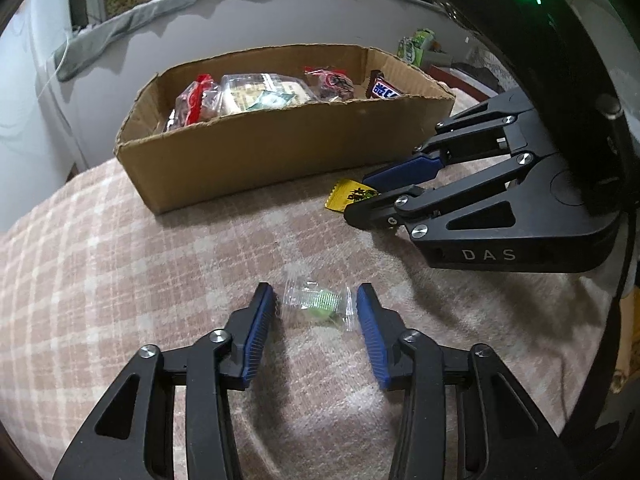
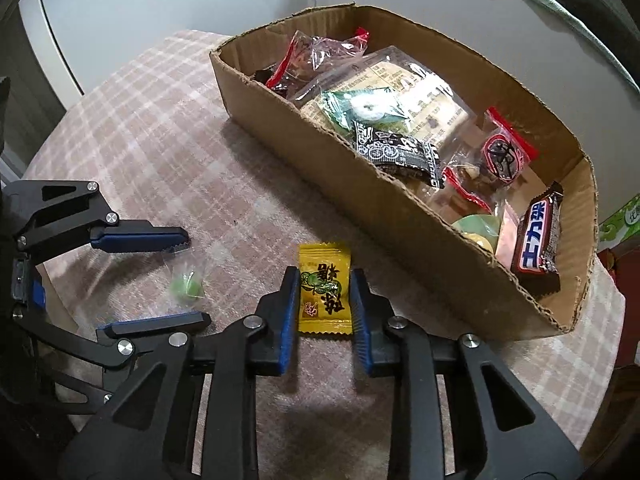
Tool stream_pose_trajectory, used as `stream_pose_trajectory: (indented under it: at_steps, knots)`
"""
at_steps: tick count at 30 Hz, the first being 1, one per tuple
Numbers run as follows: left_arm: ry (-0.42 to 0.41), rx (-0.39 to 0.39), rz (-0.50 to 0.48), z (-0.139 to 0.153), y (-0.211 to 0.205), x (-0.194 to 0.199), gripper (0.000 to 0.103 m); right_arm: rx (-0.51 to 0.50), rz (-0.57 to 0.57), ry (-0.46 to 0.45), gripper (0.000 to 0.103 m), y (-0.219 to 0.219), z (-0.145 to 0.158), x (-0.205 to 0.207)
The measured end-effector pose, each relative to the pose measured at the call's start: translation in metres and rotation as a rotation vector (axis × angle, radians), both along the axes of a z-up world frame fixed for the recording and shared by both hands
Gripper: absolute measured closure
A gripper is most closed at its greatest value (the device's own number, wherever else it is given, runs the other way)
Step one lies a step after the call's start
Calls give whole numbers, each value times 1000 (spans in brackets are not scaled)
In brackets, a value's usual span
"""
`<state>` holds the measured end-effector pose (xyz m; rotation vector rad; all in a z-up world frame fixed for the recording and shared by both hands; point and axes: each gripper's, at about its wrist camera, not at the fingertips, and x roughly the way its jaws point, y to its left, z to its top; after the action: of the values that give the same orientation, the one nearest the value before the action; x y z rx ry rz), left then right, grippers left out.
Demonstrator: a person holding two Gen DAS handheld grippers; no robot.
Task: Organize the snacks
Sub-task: 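Grasp the yellow candy with the right gripper while the left grasps the green candy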
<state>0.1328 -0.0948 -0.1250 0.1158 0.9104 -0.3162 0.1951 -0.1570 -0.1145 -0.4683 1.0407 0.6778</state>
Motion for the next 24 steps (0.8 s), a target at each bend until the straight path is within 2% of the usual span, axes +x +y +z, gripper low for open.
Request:
stream_pose_trajectory:
  at_steps: [4,14,24]
  knots:
    - [-9,5,0,0,-1,3,76,-9,-13,-6,78,1,0,-2]
    - [-21,-12,14,7,5,-6,77,22,-36,-19,78,-10,9,-12]
    - [-74,-38,29,33,19,-22,77,62,-40,-53,78,-25,35,-25]
